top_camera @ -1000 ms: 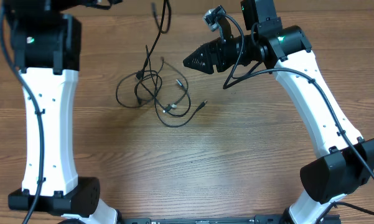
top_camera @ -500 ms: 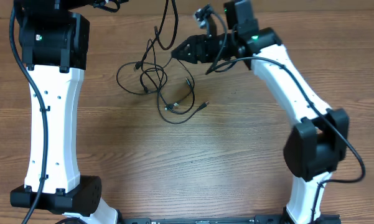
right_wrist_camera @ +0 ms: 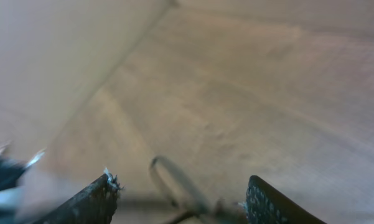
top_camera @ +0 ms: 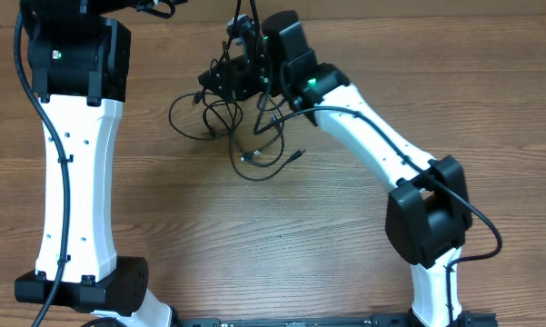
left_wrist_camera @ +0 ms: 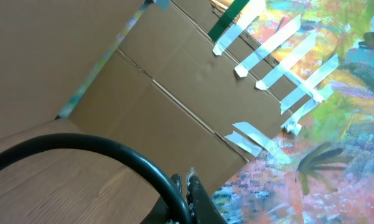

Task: Untangle cables

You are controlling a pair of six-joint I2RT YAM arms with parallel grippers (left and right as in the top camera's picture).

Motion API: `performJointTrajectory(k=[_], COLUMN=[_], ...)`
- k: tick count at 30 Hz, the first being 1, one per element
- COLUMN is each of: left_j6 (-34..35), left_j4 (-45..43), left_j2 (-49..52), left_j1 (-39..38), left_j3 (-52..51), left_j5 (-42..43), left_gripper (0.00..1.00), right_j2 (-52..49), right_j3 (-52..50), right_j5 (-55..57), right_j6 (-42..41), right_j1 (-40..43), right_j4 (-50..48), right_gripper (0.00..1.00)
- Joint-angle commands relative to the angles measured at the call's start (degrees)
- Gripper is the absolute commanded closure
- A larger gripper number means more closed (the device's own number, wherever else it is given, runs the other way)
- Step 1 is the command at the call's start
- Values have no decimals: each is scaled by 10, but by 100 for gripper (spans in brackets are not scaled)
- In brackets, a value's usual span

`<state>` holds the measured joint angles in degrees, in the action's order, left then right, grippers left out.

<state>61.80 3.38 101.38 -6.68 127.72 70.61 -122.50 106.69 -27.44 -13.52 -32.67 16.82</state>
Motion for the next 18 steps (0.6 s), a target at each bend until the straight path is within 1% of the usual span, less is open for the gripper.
performJointTrajectory(k=[1, 3, 4, 5, 6, 7, 8, 9, 14, 18], left_j6=[13, 15, 17, 17, 17, 17, 17, 16, 17, 22], left_j4=[-4, -4, -4, -4, -4, -4, -4, -5, -7, -11], left_j2=[-5, -5, -5, -5, -5, -5, -5, -5, -5, -6], left_j1=[-1, -1, -1, -1, -1, 0, 2, 5, 57, 130], left_j3=[6, 6, 6, 6, 6, 6, 6, 6, 6, 6], left_j5=[10, 10, 10, 10, 10, 10, 10, 8, -13, -23], left_gripper=[96, 96, 96, 96, 96, 96, 96, 96, 96, 96], right_j2=[-35, -50, -56, -63, -66, -69, -69, -69, -68, -69], right_j3=[1, 1, 1, 1, 1, 1, 1, 1, 1, 1], right_j5=[113, 113, 113, 113, 113, 114, 114, 114, 124, 125], right_j6=[0, 0, 0, 0, 0, 0, -1, -7, -92, -90], right_j1=[-3, -3, -3, -3, -3, -2, 0, 3, 35, 80], right_j4=[-40, -73, -84, -88, -86, -63, -40, -13, 153, 281], right_gripper=[35, 36, 38, 45, 54, 82, 92, 96, 96, 96])
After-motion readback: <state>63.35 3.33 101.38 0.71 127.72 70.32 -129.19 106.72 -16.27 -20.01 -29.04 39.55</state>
